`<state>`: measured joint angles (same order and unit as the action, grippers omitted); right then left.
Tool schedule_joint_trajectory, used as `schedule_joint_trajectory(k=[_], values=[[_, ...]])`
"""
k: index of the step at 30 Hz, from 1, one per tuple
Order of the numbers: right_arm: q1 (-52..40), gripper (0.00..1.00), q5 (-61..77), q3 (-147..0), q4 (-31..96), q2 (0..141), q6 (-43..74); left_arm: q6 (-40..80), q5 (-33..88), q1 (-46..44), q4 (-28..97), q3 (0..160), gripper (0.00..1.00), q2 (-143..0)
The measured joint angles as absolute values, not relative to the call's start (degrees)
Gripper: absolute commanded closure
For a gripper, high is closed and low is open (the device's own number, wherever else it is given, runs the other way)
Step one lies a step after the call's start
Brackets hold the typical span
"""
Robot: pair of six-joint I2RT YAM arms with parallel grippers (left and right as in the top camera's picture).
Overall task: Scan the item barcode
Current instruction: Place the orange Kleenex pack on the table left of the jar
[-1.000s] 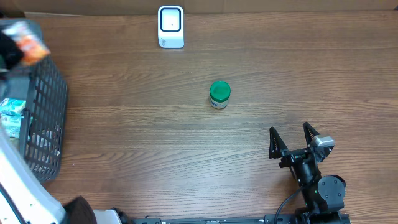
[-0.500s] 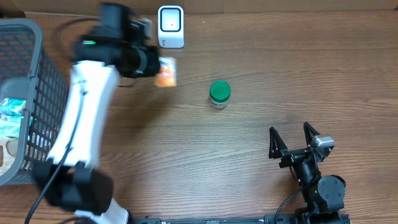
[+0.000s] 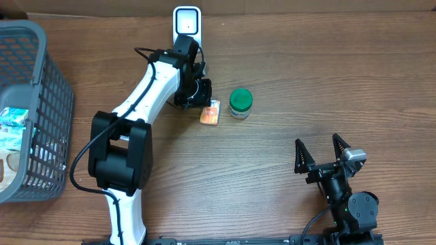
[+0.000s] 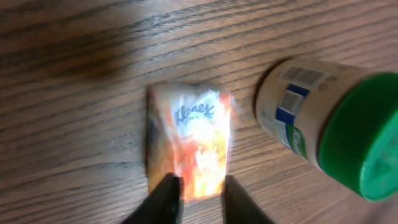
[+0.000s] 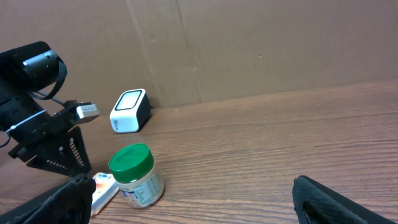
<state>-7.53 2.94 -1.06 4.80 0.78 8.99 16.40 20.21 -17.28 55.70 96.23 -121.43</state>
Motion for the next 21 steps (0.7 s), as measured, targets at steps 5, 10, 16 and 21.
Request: schedule_joint_trajectory(k=[5,10,16,21], values=[[-7.53,0.0,2.94,-1.06,4.8,0.78,8.97,16.62,22.04,-17.28,55.88,96.23,0.39,-121.43],[-7.53,0.0,2.94,-1.06,4.8,0.78,8.97,16.53,23.22,-16.73,60.77,98.3,0.39,-121.4],[-7.53,0.0,2.94,-1.06,4.8,0.78,8.99,15.46,19.75,-13.45,66.89,107.39,0.31,-115.15],[-7.53,0.0,2.96,-1.06,4.78,0.78,8.97,14.83,12.58,-7.09,69.12,113.67,0.31,-103.39]])
